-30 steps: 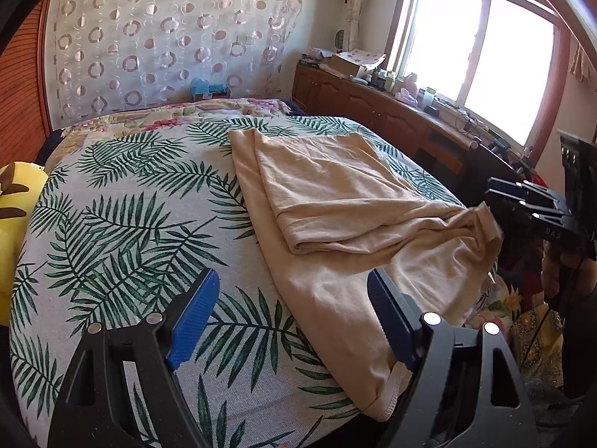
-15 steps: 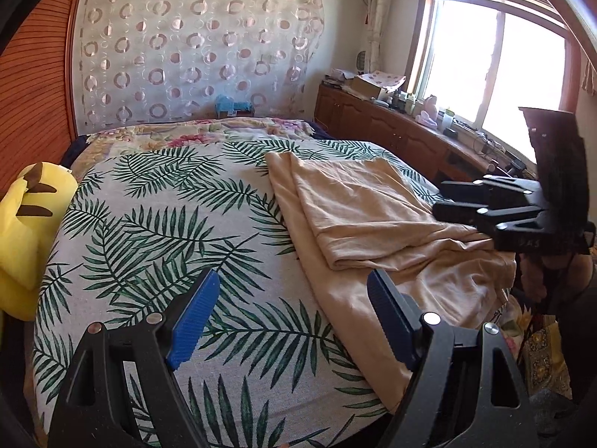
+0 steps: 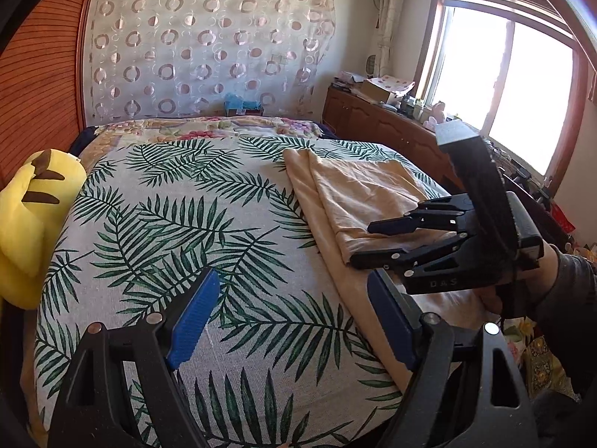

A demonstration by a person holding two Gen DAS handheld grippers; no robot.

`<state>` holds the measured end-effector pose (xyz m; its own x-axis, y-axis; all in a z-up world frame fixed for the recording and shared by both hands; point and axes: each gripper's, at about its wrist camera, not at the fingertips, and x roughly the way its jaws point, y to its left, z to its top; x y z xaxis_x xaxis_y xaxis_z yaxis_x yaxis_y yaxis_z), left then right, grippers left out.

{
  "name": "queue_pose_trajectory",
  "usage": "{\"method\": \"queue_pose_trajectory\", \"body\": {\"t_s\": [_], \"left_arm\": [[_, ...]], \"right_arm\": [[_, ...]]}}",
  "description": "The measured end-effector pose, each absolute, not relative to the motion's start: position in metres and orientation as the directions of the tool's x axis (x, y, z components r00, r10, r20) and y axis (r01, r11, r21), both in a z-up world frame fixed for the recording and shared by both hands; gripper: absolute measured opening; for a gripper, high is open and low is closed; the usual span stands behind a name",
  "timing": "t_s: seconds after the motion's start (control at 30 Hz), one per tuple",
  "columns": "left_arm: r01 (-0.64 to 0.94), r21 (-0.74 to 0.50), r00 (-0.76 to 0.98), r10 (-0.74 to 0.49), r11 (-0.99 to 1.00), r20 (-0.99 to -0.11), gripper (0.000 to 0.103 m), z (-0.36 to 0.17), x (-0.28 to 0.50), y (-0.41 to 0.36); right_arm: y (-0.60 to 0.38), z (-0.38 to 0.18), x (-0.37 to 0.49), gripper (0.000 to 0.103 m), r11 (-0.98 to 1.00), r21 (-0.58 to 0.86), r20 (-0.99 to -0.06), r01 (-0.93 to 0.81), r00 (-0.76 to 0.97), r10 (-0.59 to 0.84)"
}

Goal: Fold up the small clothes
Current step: 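Grasp the shirt edge again with the right gripper and lift it, then fold the lifted edge over the shirt and open the right gripper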

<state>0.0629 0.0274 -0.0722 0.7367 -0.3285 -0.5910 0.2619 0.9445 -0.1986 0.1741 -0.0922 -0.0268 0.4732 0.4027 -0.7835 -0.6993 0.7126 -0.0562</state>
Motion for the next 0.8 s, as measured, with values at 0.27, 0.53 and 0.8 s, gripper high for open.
{"method": "queue_pose_trajectory", "body": {"t_s": [0.27, 0.53, 0.8], "left_arm": [[0.266, -0.202, 0.729, -0.334, 0.943, -0.598, 0.082, -0.076, 0.062, 0.027], [0.284, -0.199, 0.716, -0.346, 0.938, -0.607, 0.082, -0.081, 0.063, 0.016], [0.276, -0.196, 0.711, -0.337, 0.941, -0.617, 0.082, -0.083, 0.064, 0.018]], "right_arm": [[-0.116, -0.002, 0.175, 0.008, 0.738, -0.008, -0.728, -0.675, 0.509, 0.458], [-0.175, 0.057, 0.22, 0.007, 0.854, -0.125, -0.634, -0.505, 0.703, 0.323], [-0.215, 0.044, 0.303, 0.007, 0.949, -0.196, -0.656, -0.247, 0.752, 0.06]]}}
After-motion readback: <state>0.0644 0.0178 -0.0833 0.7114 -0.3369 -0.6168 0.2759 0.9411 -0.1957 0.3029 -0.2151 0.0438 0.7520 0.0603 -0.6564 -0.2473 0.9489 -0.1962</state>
